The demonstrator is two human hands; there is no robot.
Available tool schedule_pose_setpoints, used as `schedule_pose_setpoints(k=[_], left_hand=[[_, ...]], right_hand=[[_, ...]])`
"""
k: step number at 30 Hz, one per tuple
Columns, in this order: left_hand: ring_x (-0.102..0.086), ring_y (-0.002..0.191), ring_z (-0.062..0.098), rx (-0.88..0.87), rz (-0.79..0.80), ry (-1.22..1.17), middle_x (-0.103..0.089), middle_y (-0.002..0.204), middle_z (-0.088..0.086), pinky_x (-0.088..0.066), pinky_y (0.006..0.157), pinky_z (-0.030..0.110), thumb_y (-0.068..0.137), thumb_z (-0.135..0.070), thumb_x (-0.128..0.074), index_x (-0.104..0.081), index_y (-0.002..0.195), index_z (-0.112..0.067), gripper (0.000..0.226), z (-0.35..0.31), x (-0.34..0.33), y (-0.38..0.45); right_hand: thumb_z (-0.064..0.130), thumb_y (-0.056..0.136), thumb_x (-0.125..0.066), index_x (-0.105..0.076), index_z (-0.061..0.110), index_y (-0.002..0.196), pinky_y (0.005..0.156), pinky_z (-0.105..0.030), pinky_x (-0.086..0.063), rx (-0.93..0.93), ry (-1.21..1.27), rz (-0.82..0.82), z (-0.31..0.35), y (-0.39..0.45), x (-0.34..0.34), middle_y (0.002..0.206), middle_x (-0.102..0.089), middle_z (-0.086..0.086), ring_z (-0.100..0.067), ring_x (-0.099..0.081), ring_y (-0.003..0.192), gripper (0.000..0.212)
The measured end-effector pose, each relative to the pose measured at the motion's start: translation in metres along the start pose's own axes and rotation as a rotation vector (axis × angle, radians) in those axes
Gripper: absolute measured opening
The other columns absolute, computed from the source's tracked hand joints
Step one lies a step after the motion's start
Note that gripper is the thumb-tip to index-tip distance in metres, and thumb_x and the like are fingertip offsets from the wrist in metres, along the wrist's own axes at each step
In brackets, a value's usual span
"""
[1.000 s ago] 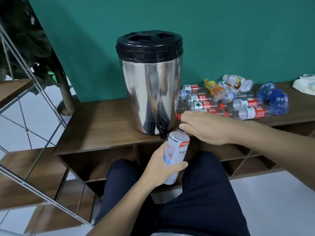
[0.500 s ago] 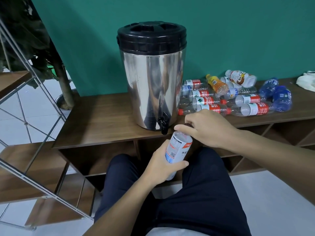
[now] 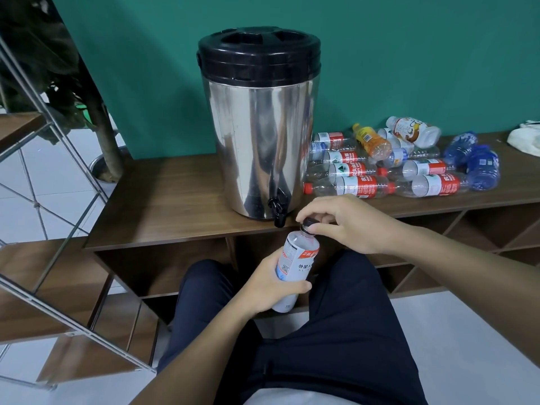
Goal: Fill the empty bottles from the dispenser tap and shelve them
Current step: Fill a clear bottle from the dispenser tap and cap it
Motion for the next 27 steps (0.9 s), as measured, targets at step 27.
schedule_pose_setpoints(k=[27], left_hand=[[-0.071,0.120,0.035,0.111,-0.090,-0.003,-0.072,0.125,0.006,-0.061,0.102,0.060,0.083,-0.012,-0.086,-0.053,0.140,-0.036,0.071,0.087,0.012,0.004]], right_hand=[[0.016,0.098,-0.083,-0.072,0.019,0.140,0.102,-0.034,-0.055,-0.284,-0.059,-0.360,-0.107,0.043,-0.045,0.110,-0.076,0.005,-0.009,-0.073,0.087,0.043]])
Point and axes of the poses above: each hand's wrist, its own y-axis towards the middle knuckle, its own x-axis out of the back of the hand, z = x × y, the point moved 6 cm from there along y, towards the middle knuckle
